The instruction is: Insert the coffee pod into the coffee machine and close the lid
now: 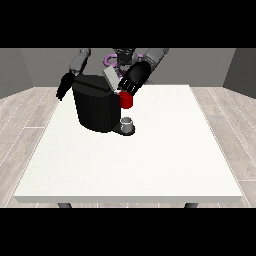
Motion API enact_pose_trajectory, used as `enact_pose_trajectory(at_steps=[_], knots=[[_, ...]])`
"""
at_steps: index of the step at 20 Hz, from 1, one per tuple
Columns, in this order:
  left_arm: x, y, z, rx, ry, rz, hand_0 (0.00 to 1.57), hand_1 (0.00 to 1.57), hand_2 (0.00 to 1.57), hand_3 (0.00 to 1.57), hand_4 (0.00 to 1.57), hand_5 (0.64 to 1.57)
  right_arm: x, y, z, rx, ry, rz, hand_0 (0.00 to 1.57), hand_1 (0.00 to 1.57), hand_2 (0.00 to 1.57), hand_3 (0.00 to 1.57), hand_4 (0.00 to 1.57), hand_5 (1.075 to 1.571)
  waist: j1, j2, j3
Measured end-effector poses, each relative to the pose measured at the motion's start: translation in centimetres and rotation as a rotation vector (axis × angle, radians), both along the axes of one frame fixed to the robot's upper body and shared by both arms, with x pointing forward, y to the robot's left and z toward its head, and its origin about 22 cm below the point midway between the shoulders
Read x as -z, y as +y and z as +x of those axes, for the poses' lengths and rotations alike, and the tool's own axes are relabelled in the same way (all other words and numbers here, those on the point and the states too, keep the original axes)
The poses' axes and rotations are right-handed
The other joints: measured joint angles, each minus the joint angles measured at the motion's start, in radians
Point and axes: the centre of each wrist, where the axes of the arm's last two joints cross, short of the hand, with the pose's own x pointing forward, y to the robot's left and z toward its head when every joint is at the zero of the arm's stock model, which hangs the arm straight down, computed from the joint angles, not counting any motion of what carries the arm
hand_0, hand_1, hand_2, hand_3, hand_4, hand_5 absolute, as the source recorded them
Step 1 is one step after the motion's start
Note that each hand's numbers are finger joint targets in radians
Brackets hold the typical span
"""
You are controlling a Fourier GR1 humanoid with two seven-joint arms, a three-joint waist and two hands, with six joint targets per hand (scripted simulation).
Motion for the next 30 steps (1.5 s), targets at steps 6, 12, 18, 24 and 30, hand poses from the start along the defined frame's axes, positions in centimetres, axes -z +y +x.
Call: enact_pose_trajectory(at_steps=[6, 12, 18, 24, 30], knots=[[-0.6, 0.8, 0.0, -0.028, -0.037, 0.014, 1.21, 1.21, 1.23, 1.13, 0.0, 1.571, -0.6, 0.5, 0.1, -0.028, -0.007, -0.006, 0.0, 0.0, 0.0, 0.0, 0.15, 1.571, -0.019, 0.006, -0.0004], [-0.4, 0.8, -0.2, -0.022, -0.112, 0.101, 1.16, 1.16, 1.18, 1.05, 0.0, 1.571, -1.1, 0.3, 0.3, -0.013, -0.031, -0.011, 0.0, 0.0, 0.0, 0.0, 0.0, 1.571, -0.018, 0.031, 0.0014], [0.2, 1.9, -0.1, -0.034, -0.114, 0.116, 1.11, 1.11, 1.13, 0.97, 0.0, 1.571, -1.0, 0.3, 0.0, -0.018, -0.021, -0.009, 0.0, 0.0, 0.0, 0.0, 0.0, 1.571, -0.028, 0.036, 0.0016], [-0.2, 1.9, 0.0, -0.025, -0.139, 0.073, 1.23, 1.23, 1.2, 0.95, 0.0, 1.571, -0.6, 0.8, -0.2, -0.017, -0.021, -0.014, 0.0, 0.0, 0.0, 0.0, 0.0, 1.571, -0.036, 0.036, 0.0009], [-1.1, 2.1, -0.2, 0.002, -0.201, 0.062, 1.27, 1.27, 1.24, 0.97, 0.0, 1.571, -1.6, 0.1, 0.2, -0.012, -0.038, -0.028, 0.0, 0.0, 0.0, 0.0, 0.07, 1.571, -0.037, 0.059, 0.0026]])
